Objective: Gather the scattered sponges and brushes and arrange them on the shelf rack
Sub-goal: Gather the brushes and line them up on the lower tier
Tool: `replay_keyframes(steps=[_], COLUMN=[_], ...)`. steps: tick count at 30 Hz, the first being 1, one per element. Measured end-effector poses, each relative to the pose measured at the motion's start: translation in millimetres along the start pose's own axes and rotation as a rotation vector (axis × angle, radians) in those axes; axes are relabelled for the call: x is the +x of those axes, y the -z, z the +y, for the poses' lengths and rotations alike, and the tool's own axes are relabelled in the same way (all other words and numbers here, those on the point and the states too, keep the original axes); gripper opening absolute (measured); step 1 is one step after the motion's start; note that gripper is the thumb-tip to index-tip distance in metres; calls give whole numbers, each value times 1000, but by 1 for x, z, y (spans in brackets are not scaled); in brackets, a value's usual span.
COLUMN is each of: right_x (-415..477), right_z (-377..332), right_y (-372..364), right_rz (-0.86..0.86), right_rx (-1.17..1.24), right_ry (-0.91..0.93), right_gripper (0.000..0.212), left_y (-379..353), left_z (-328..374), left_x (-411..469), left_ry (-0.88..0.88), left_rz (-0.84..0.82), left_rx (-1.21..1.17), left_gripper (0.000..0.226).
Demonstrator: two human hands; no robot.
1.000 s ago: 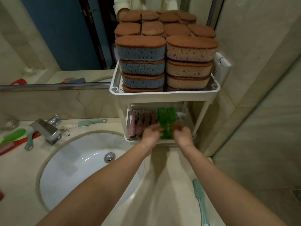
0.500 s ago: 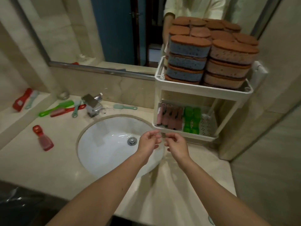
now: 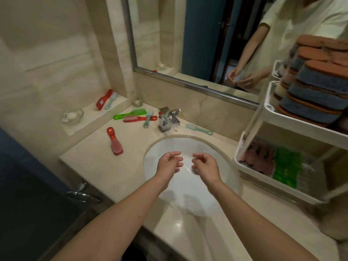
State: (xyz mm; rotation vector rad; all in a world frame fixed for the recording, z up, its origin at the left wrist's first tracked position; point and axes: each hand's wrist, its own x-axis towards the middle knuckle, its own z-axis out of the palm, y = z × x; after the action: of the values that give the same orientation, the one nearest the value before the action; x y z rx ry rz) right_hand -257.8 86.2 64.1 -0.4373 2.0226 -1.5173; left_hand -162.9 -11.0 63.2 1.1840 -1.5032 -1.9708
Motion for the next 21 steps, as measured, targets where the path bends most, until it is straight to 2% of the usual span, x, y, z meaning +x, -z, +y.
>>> replay_keyframes(steps=[15, 21], right_x=[83, 110], right_z=[-45, -40], right_y=[-229, -293], right_rz=[-264, -322], right_rx=[-76, -176], right_ry=[-100, -190], right_gripper=[25, 37], left_y=[205, 256], left_z=[39, 37], left_x=[136, 173], left_ry=[64, 200], left_rz=[213, 240], left_rx=[1, 131], left_gripper=[27, 22])
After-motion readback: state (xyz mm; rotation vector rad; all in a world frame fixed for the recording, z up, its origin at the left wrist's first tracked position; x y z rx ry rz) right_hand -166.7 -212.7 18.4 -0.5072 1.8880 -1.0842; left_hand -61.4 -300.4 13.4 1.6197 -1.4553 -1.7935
